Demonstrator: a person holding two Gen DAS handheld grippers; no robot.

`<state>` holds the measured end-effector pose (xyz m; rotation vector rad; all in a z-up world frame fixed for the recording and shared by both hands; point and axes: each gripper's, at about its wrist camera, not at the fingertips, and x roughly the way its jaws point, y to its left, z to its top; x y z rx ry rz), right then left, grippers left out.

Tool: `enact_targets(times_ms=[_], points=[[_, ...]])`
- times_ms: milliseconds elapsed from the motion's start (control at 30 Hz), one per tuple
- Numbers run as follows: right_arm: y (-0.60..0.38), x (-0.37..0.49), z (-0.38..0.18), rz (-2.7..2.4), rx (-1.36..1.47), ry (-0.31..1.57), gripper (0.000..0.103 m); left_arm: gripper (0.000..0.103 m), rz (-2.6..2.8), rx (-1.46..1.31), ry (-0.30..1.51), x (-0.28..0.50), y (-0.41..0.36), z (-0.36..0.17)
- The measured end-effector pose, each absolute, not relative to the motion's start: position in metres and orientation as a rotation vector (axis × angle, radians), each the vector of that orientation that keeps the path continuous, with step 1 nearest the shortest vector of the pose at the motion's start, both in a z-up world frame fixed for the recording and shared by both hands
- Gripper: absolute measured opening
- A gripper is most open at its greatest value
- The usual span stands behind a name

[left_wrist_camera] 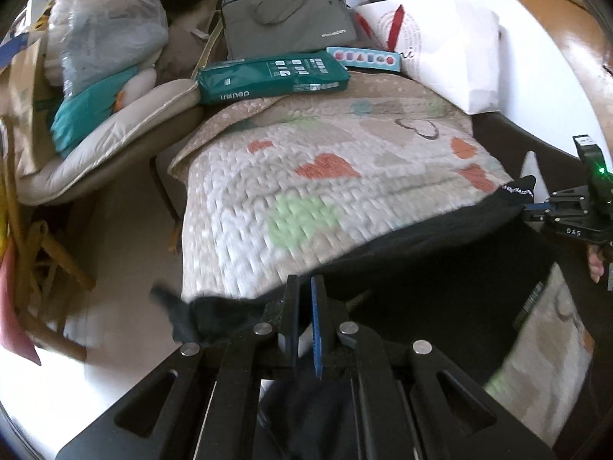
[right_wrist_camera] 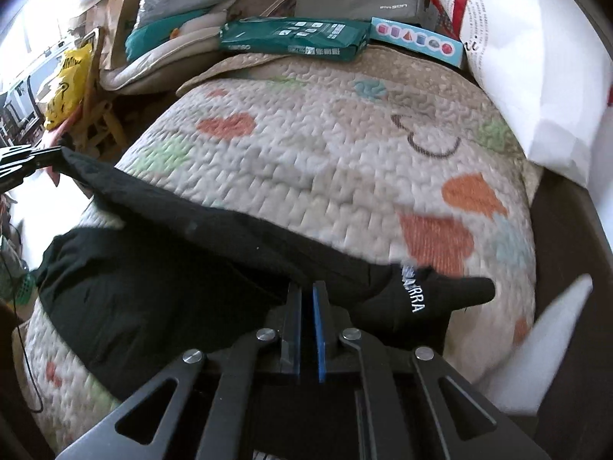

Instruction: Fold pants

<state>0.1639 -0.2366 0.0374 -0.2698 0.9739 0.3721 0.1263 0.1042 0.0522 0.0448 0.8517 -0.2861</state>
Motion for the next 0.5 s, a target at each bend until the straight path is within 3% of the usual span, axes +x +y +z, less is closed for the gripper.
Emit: enact_targets(times_ms=[233,500], points=[[-0.247,0.096,0.023,0.375,-0.252,1.024,0.006,0.005,-0.272,-0.021,0.929,0.055,0.098,0.017],[-0.238,0.055,-0.016,0.36,-0.326,1.135,0.006,0.004,-0.215,0.085,1.059,0.016,0.087,-0.024]])
